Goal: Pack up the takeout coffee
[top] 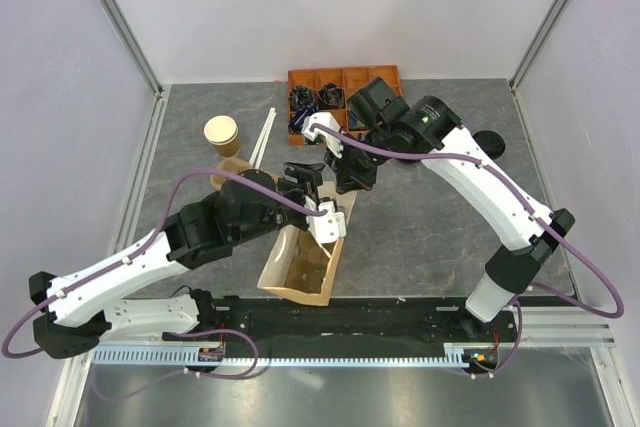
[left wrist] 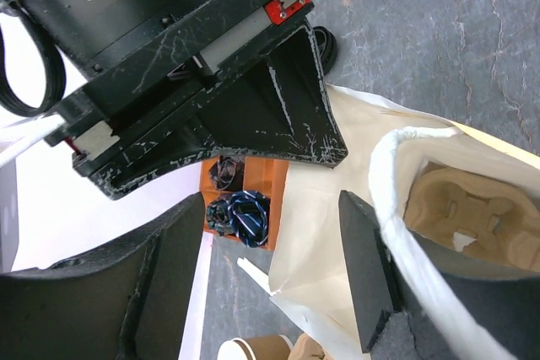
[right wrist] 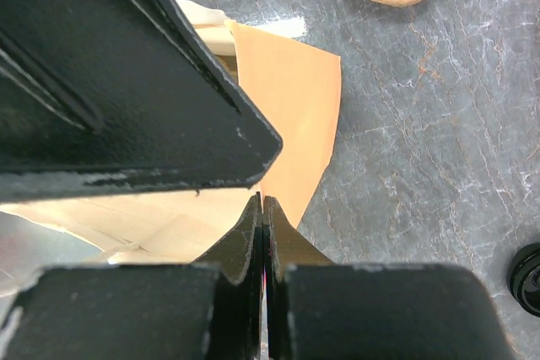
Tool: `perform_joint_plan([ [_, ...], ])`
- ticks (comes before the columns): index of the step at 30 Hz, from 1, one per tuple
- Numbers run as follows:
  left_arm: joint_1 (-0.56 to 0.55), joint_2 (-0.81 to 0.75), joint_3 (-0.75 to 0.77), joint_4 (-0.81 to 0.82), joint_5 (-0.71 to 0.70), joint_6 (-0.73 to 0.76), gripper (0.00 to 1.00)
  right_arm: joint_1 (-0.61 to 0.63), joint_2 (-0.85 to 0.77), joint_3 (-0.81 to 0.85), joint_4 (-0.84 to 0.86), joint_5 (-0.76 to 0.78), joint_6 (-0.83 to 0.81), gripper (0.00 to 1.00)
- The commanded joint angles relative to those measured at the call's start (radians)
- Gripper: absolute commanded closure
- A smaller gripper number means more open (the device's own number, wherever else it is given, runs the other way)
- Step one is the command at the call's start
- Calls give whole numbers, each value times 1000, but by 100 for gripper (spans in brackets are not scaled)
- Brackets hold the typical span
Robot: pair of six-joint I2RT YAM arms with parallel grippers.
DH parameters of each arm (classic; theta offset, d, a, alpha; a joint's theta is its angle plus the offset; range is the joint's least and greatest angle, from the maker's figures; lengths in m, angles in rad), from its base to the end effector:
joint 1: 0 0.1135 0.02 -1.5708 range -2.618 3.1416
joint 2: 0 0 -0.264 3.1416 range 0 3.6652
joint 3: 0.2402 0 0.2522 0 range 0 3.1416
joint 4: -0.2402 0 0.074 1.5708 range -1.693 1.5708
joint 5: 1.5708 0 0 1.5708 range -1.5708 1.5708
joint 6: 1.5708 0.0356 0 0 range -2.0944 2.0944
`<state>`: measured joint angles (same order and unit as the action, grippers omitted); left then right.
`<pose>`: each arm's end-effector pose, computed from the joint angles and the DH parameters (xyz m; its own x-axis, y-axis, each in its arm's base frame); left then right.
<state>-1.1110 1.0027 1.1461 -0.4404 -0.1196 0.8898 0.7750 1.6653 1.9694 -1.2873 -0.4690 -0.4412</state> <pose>0.0998 -0.1920 0.3984 0.5702 0.5869 -0.5749 0.6292 0.1380 0.7649 0.2169 0.2349 0.4189 -0.1947 -0.7239 -0.6619 -0.9802 0.1691 0.1034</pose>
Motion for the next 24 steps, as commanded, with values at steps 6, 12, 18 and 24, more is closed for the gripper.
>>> perform_joint_plan([
  [6, 28, -27, -9, 31, 9, 34, 27, 4, -49, -6, 28, -14, 4, 100],
  [12, 33, -21, -20, 37, -20, 87, 23, 4, -50, 2, 28, -19, 10, 100],
  [18, 45, -10, -28, 54, -41, 124, 22, 4, -53, -4, 28, -23, 9, 100],
  [24, 57, -18, -32, 68, -60, 147, 19, 4, -58, -14, 26, -20, 4, 100],
])
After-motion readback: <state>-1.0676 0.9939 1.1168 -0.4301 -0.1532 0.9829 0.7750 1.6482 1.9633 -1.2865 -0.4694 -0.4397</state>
